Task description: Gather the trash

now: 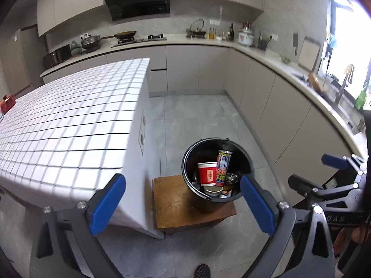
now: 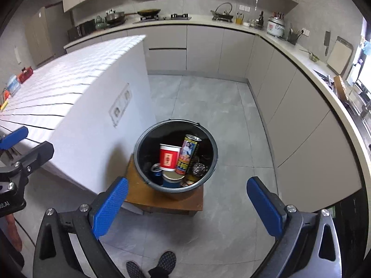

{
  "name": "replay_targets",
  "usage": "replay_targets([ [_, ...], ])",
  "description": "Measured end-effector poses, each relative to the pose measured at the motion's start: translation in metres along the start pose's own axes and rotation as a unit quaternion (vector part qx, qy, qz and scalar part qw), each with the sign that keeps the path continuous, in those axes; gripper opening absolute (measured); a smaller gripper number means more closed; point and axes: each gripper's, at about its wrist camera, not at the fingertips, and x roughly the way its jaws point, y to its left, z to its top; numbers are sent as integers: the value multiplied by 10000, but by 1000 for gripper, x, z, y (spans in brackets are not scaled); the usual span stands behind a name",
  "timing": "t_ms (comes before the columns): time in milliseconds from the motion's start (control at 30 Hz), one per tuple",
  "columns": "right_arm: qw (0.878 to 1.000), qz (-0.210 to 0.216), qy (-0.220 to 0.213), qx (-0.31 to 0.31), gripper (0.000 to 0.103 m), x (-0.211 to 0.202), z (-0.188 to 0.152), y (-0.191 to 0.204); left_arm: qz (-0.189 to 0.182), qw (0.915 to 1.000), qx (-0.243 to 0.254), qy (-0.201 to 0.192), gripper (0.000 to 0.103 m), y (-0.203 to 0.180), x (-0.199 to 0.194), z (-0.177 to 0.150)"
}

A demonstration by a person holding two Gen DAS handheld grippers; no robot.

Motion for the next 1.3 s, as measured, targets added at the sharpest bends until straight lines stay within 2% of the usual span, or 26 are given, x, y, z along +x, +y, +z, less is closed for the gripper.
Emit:
replay_targets([
  [167,9997,-72,-224,2,103,-42,-15,21,30,9994,-39,-334,100,14,-38,-4],
  [500,9985,-37,-551,5,103,-88,-30,48,-93,9979,-54,-644,100,24,-63,-10],
  [1300,9977,29,-682,-5,103,-101,-30,52,-44,9967,-45,-806,100,22,-82,-14],
])
